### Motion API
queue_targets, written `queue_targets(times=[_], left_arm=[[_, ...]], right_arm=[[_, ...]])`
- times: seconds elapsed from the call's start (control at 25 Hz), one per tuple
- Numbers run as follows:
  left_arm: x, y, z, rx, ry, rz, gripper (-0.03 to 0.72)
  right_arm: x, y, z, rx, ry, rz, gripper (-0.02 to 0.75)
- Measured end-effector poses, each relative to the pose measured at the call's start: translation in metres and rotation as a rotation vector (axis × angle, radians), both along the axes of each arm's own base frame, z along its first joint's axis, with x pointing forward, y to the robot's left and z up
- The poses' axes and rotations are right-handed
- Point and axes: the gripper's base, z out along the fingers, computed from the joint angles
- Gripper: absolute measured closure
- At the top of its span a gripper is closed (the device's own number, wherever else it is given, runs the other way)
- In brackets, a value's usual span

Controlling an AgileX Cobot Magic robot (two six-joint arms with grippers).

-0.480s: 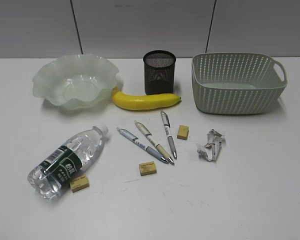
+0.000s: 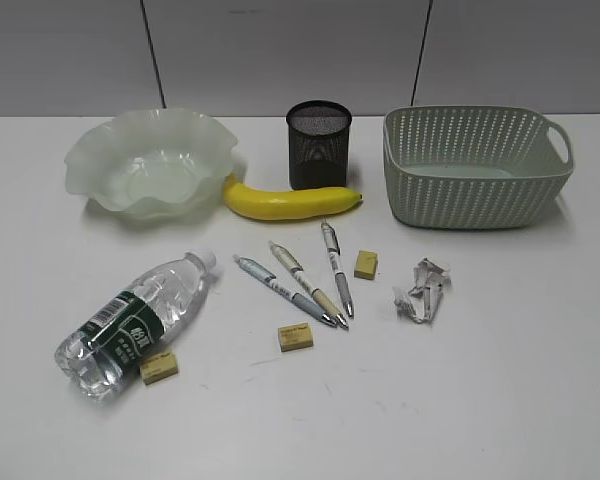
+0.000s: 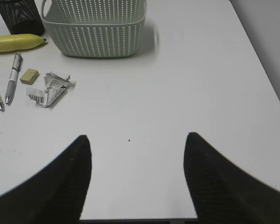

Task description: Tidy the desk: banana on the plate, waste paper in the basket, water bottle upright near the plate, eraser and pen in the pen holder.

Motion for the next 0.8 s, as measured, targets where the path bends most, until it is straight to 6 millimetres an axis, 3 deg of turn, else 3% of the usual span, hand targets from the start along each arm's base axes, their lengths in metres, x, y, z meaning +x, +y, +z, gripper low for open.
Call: queue_targets(times=[0.8], left_arm=[[0.0,0.0,0.0,0.0,0.0,0.0,0.461]], right_arm=[[-0.0001,0.001,0.0,0.011,0.001,0.009,0.241]])
